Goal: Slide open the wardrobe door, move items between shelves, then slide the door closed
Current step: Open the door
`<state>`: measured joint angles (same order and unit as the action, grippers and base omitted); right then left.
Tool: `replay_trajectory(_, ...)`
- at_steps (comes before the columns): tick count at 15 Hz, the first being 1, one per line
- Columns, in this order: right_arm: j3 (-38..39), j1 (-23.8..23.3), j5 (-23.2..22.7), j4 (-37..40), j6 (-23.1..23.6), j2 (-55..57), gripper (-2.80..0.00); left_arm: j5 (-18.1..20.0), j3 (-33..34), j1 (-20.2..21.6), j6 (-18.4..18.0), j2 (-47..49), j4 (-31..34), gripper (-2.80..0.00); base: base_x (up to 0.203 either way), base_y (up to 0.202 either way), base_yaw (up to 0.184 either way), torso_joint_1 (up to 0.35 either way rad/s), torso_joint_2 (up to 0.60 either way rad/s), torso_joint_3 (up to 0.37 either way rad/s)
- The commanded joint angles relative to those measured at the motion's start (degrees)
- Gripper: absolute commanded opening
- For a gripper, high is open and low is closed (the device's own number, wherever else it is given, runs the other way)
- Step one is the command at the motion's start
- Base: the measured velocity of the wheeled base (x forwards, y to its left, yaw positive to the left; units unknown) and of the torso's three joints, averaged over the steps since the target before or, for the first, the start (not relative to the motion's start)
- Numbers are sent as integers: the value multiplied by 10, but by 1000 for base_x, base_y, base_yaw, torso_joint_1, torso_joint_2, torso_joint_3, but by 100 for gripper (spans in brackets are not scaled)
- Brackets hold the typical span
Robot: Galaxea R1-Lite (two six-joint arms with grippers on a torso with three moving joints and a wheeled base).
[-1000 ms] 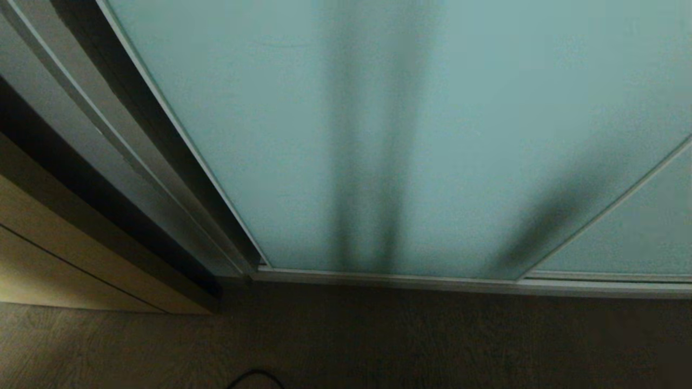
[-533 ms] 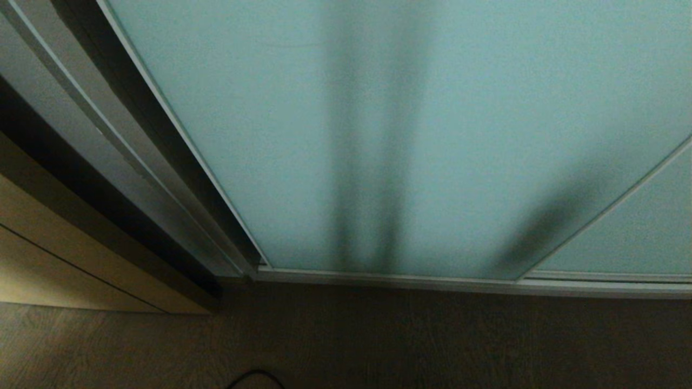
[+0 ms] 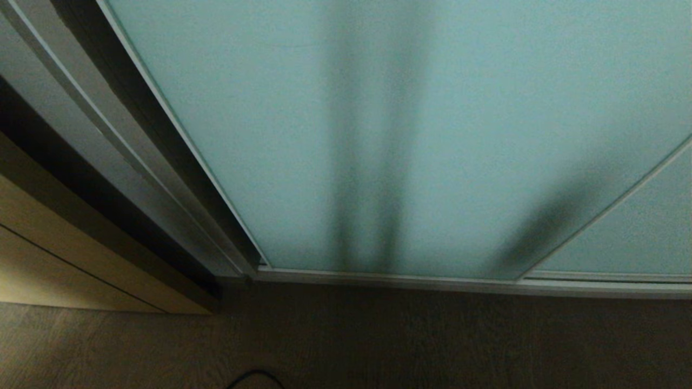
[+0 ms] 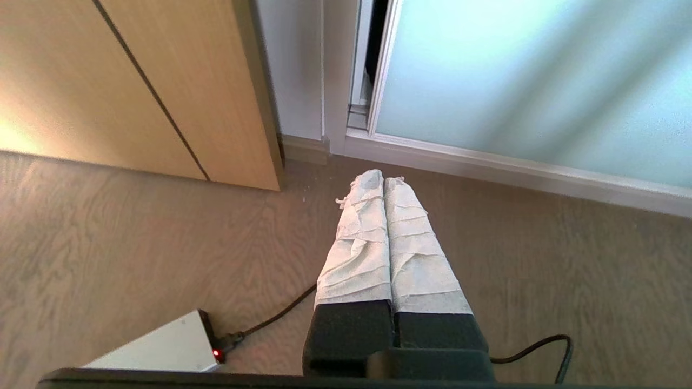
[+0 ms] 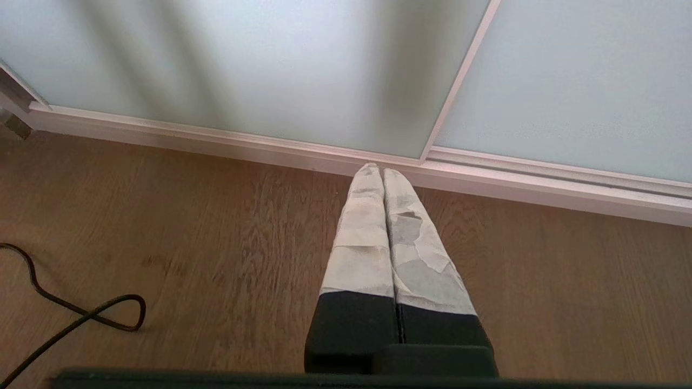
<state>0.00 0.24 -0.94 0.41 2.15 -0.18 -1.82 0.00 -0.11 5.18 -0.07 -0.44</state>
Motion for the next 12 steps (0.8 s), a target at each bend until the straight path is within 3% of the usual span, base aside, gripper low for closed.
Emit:
replay_trajectory(1,0,0,0,0,1,1,-280,-2,1,0,6,1,-1,-280,0,0,0,0,0,0)
replay_trajectory(12,1,0,0,0,0,1,-280,-6,0,0,13,1,-4,-280,0,0,0,0,0,0)
